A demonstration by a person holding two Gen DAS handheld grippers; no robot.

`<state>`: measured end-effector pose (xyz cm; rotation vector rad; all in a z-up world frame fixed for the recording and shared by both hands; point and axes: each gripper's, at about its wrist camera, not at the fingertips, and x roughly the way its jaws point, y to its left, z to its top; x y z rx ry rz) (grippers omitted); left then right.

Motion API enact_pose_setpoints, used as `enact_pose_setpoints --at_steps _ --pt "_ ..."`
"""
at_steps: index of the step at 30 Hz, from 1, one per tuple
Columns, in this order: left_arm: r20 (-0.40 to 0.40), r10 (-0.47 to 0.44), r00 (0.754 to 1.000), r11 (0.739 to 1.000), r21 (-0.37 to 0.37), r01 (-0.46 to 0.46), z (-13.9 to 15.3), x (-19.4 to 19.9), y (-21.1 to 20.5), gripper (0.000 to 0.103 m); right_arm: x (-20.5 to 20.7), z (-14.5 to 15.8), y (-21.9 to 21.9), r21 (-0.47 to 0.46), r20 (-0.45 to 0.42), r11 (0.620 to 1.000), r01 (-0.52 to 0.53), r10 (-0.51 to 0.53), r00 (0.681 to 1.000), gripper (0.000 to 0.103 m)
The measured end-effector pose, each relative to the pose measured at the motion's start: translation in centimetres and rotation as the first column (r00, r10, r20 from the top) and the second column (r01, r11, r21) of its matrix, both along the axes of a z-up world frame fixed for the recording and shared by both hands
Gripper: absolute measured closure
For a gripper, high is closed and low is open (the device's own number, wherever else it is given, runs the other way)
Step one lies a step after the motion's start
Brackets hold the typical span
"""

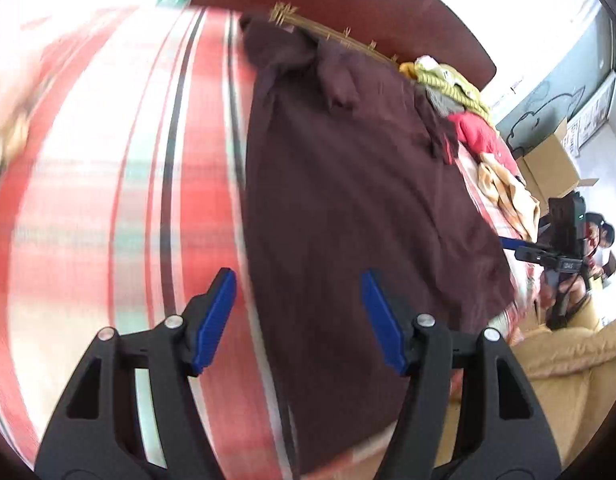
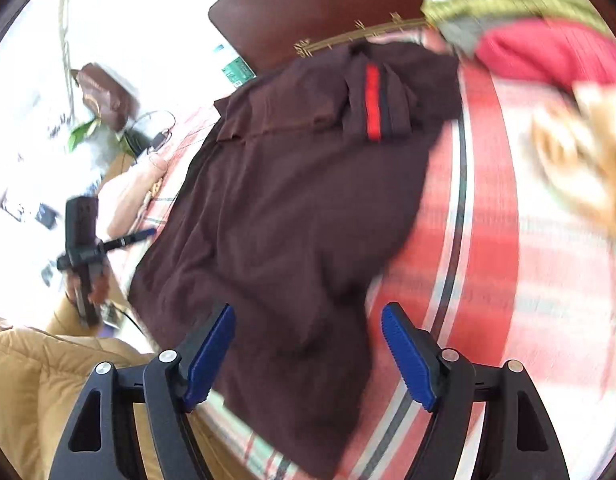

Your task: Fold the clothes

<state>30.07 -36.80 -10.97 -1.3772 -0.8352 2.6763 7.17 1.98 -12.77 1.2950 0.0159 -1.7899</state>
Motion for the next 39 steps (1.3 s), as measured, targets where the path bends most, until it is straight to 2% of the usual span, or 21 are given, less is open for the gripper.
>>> enact_pose_setpoints --at_steps 3,6,9,11,13,15,18,20,21,22,23,24,25,26,27,28,29,30,31,35,39 --pt "-0.011 -0.011 1.000 0.999 0.043 0.012 -0.4 1.9 1.3 0.025 1.7 -0.7 1.6 -0.027 0.040 0.999 0.023 -0.022 0.999 0.022" --pt "-0.016 -0.033 0.999 0.996 0.082 0.034 -0.6 2.5 2.9 0.025 2.3 -0.9 1.7 -0.062 0.049 0.998 0.028 -0.025 0.999 0.022" --pt "-0.014 -0.053 0.998 0.995 0.082 0.054 -0.7 2.2 4.5 0.025 2.9 -1.2 1.7 -0.097 0.058 0.995 0.033 -0.027 0.998 0.022" --pt "-0.011 -0.064 0.998 0.994 0.087 0.065 -0.7 1.9 5.3 0.031 3.3 -1.4 1.7 -0.120 0.064 0.992 0.036 -0.029 0.998 0.021" --pt "0.000 -0.077 0.997 0.993 0.086 0.076 -0.6 1.3 5.8 0.055 3.7 -1.5 1.8 -0.143 0.070 0.989 0.040 -0.030 0.997 0.021" --pt "0.026 -0.073 0.997 0.995 0.067 0.071 -0.7 0.7 6.0 0.063 4.1 -1.7 1.8 -0.166 0.076 0.985 0.044 -0.032 0.997 0.021" --pt "0.044 -0.050 0.998 0.992 0.117 0.045 -0.9 0.5 5.4 0.063 4.7 -1.9 1.8 -0.196 0.083 0.979 0.050 -0.034 0.996 0.022" --pt "0.056 -0.045 0.997 0.992 0.117 0.038 -1.1 0.4 5.5 0.062 4.9 -1.9 1.9 -0.198 0.077 0.979 0.052 -0.038 0.996 0.022" --pt "0.053 -0.054 0.997 0.991 0.124 0.047 -1.0 0.2 5.8 0.051 4.9 -1.9 1.9 -0.199 0.073 0.979 0.054 -0.040 0.996 0.023" --pt "0.047 -0.067 0.997 0.989 0.134 0.060 -1.0 -0.1 6.2 0.028 5.0 -1.9 1.9 -0.200 0.070 0.978 0.055 -0.042 0.997 0.023" --pt "0.040 -0.080 0.996 0.987 0.143 0.073 -0.9 -0.4 6.6 0.019 5.1 -1.9 1.9 -0.200 0.067 0.978 0.057 -0.044 0.997 0.023" --pt "0.038 -0.079 0.996 0.988 0.136 0.073 -0.9 -0.9 7.1 0.014 5.1 -1.8 1.8 -0.199 0.066 0.978 0.059 -0.047 0.997 0.023" --pt "0.041 -0.072 0.997 0.992 0.111 0.068 -0.8 -1.2 7.6 0.014 5.1 -1.8 1.9 -0.199 0.066 0.978 0.062 -0.049 0.997 0.024" --pt "0.046 -0.065 0.997 0.995 0.082 0.061 -0.8 -1.6 8.0 0.015 5.1 -1.8 1.9 -0.196 0.065 0.979 0.062 -0.050 0.997 0.031" --pt "0.046 -0.054 0.997 0.996 0.075 0.050 -0.6 -1.6 8.1 0.025 5.1 -1.9 1.9 -0.190 0.066 0.980 0.064 -0.052 0.996 0.037" --pt "0.055 -0.046 0.997 0.995 0.088 0.041 -0.7 -1.6 7.8 0.051 5.1 -2.1 2.1 -0.184 0.071 0.980 0.070 -0.058 0.996 0.051" --pt "0.069 -0.040 0.997 0.994 0.104 0.033 -0.9 -1.6 7.4 0.065 5.0 -2.3 2.3 -0.179 0.075 0.981 0.077 -0.065 0.995 0.065" --pt "0.086 -0.027 0.996 0.992 0.124 0.016 -1.2 -1.6 6.9 0.084 5.0 -2.5 2.5 -0.172 0.080 0.981 0.087 -0.075 0.994 0.072" --pt "0.096 -0.015 0.995 0.985 0.172 -0.002 -1.6 -1.4 6.3 0.084 4.8 -2.7 2.8 -0.171 0.089 0.980 0.104 -0.089 0.992 0.080" --pt "0.058 0.001 0.998 0.957 0.291 -0.018 -1.3 -0.9 5.0 0.085 4.6 -2.3 3.2 -0.215 0.120 0.971 0.102 -0.077 0.990 0.086" --pt "-0.010 0.032 0.999 0.912 0.410 -0.025 0.5 -1.2 3.3 0.086 3.5 -0.5 3.7 -0.334 0.164 0.936 0.109 -0.056 0.985 0.087"
